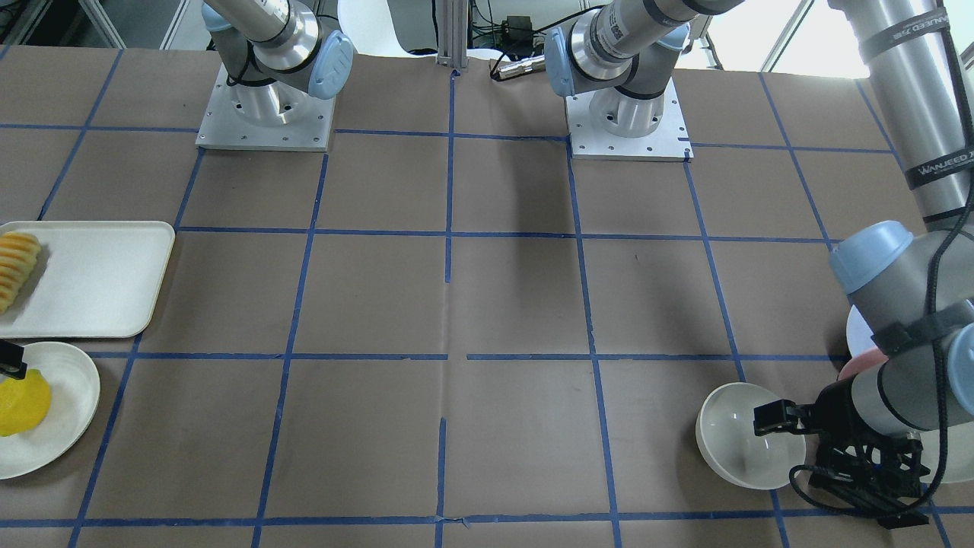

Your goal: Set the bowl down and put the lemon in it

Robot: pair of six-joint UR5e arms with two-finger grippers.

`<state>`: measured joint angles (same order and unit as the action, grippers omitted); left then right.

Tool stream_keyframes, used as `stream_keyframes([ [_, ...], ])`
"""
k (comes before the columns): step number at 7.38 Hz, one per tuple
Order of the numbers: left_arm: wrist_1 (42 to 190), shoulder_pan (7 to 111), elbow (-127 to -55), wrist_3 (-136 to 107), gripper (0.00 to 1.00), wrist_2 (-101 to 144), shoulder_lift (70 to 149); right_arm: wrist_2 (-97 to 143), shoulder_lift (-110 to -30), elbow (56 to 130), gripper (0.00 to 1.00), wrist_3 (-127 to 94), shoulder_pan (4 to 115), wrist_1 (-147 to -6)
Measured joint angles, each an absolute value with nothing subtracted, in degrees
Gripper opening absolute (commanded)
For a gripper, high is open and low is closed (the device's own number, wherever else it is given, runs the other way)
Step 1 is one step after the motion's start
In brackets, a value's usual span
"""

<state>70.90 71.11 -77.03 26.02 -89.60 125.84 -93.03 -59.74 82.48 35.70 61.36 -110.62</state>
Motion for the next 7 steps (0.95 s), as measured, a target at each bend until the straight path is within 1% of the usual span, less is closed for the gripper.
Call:
stream_keyframes([
  [1, 70.5, 70.4, -77.9, 26.2, 1.00, -89.7, 126.3, -93.0, -56.9, 82.5, 0.96, 35.9, 61.3, -113.2],
  [2, 70.4, 69.6, -78.7, 26.0, 0.96, -89.7, 126.6, -92.9, -55.0, 82.7, 0.69, 35.9, 61.3, -114.7],
  [3, 70.2, 69.2, -79.1, 25.5, 0.67, -89.6, 126.8, -92.9, -54.0, 82.8, 0.20, 36.0, 61.3, -115.0],
  [4, 70.1, 69.0, -79.3, 24.4, 0.42, -89.0, 127.0, -93.1, -53.6, 82.9, 0.00, 36.0, 61.3, -114.7],
  [5, 70.0, 68.9, -79.3, 23.3, 0.09, -87.7, 127.3, -93.2, -53.6, 82.8, 0.00, 35.9, 61.3, -113.7],
  [6, 69.9, 68.9, -79.1, 22.7, 0.00, -86.3, 127.6, -93.3, -53.7, 82.5, 0.00, 35.8, 61.3, -112.7],
  [7, 69.9, 68.8, -78.9, 22.5, 0.00, -85.8, 127.9, -93.3, -54.2, 82.2, 0.00, 35.8, 61.3, -111.7],
])
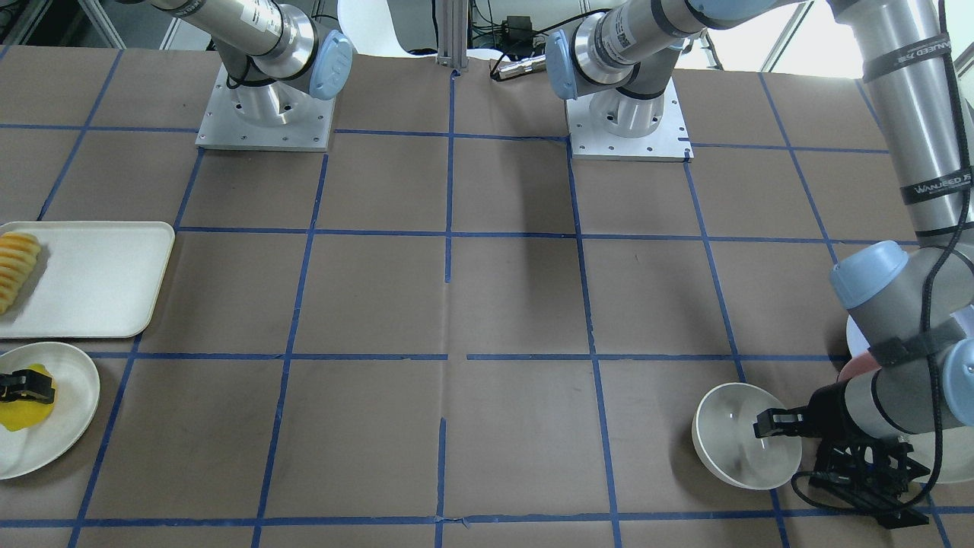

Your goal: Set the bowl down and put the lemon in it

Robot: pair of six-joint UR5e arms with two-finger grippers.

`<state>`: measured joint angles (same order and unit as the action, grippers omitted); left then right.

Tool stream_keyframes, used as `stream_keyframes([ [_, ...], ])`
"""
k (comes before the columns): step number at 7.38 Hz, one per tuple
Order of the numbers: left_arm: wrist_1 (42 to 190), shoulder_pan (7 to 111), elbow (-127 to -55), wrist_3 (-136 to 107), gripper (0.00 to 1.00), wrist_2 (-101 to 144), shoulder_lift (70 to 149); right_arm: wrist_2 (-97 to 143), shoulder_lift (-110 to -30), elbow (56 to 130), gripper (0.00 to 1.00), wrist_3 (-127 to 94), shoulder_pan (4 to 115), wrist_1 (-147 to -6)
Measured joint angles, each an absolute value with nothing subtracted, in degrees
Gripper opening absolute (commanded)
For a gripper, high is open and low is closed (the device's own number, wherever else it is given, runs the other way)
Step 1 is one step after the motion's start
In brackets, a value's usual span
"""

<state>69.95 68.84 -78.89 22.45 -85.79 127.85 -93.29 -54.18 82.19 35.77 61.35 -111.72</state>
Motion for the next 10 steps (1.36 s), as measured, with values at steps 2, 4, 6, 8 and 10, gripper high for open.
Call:
stream_keyframes([
  [2, 70.2, 68.9, -78.6, 22.3, 0.00, -85.8, 127.4, -93.2, -58.0, 80.4, 0.00, 35.4, 62.0, -106.3],
  [4, 72.6, 70.0, -78.4, 20.8, 0.00, -85.6, 125.3, -93.1, -64.4, 78.5, 0.00, 33.7, 64.6, -98.3],
  [6, 75.9, 74.8, -79.3, 18.8, 0.00, -82.8, 122.7, -93.2, -71.0, 78.5, 0.00, 28.8, 69.3, -92.0],
  [8, 76.2, 83.0, -81.2, 14.3, 0.00, -78.6, 120.9, -92.9, -74.3, 78.6, 0.00, 19.3, 75.7, -89.3],
  [10, 67.6, 92.1, -86.2, 5.0, 0.00, -77.7, 119.5, -92.5, -75.1, 78.5, 0.00, 8.3, 83.6, -89.3],
])
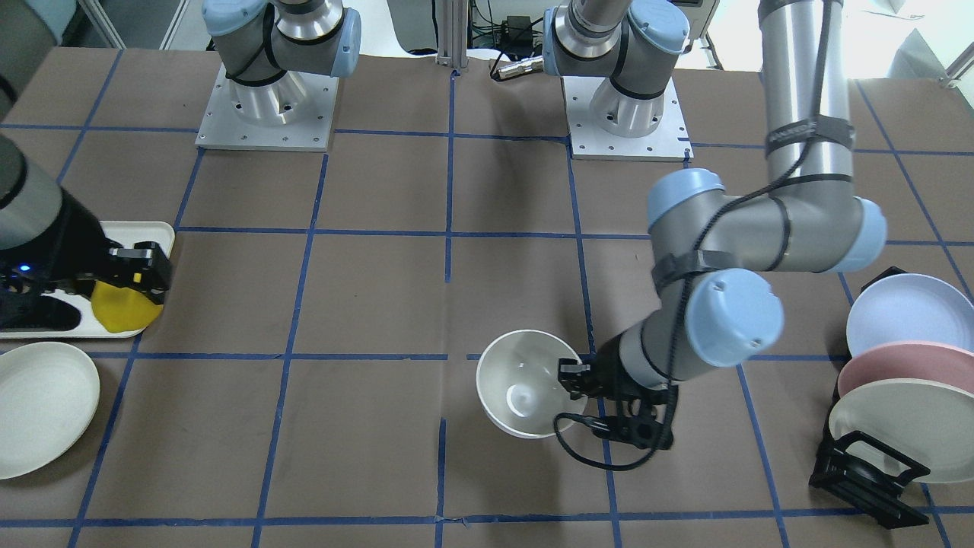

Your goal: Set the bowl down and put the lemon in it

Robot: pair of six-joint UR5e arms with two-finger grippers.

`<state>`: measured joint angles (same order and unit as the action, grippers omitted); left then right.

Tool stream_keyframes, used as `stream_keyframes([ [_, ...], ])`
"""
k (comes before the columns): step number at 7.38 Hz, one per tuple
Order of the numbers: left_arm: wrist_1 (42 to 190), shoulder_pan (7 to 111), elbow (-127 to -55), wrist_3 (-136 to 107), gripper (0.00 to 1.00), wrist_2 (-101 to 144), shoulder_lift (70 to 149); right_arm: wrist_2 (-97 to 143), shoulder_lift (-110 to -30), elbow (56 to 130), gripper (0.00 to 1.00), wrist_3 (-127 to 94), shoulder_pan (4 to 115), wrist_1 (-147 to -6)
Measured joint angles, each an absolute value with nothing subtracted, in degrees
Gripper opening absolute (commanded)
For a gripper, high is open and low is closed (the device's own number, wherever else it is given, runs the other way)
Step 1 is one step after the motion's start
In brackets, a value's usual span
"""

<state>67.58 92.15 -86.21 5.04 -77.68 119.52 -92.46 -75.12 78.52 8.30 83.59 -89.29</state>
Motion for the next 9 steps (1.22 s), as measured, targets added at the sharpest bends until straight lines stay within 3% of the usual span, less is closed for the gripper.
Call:
stream_keyframes([
  [3, 52.4, 99.8, -97.0, -6.1, 0.00, -80.5, 118.9, -90.9, -74.3, 78.5, 0.00, -4.0, 92.2, -91.4],
  [4, 51.3, 100.5, -98.3, -8.6, 0.49, -79.9, 118.6, -90.2, -73.9, 78.6, 0.00, -5.1, 93.1, -92.0],
  [5, 51.0, 100.8, -99.0, -10.7, 0.89, -79.3, 118.4, -89.1, -73.8, 78.6, 0.00, -5.5, 93.5, -92.3],
  [6, 51.1, 100.7, -99.2, -11.7, 1.00, -79.3, 118.2, -87.6, -73.7, 78.6, 0.00, -5.6, 93.9, -92.8],
  [9, 59.6, 98.5, -95.5, -9.7, 1.00, -79.6, 112.7, -86.7, -69.5, 78.3, 0.00, -11.6, 99.0, -98.1],
])
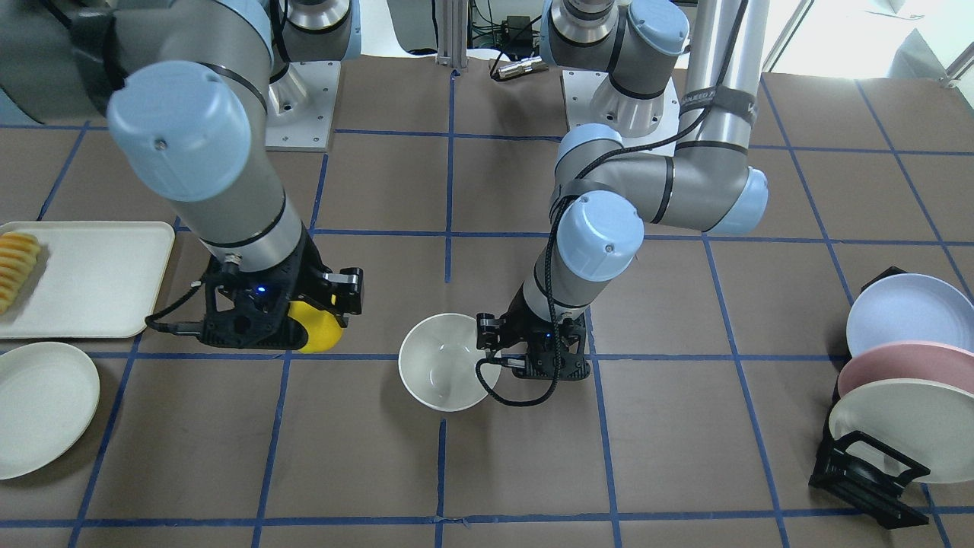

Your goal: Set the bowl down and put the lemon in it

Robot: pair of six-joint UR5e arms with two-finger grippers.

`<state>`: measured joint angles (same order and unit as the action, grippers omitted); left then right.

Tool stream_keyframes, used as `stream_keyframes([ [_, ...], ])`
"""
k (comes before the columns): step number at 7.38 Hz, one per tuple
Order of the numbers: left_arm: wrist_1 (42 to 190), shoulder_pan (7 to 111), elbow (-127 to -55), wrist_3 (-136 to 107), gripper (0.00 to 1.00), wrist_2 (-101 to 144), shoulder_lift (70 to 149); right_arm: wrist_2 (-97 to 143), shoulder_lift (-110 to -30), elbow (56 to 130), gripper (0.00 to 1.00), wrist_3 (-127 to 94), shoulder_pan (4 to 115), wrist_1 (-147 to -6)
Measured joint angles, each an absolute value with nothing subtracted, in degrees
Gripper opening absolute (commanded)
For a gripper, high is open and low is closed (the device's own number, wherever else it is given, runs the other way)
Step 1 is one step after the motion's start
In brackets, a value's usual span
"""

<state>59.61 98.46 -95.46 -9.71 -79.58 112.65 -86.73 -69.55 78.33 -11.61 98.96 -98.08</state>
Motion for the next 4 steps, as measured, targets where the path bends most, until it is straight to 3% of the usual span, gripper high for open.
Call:
stream_keyframes([
  [4, 81.2, 89.1, -90.4, 8.6, 1.00, -84.1, 99.1, -87.7, -62.4, 78.8, 0.00, -15.3, 108.9, -107.8],
])
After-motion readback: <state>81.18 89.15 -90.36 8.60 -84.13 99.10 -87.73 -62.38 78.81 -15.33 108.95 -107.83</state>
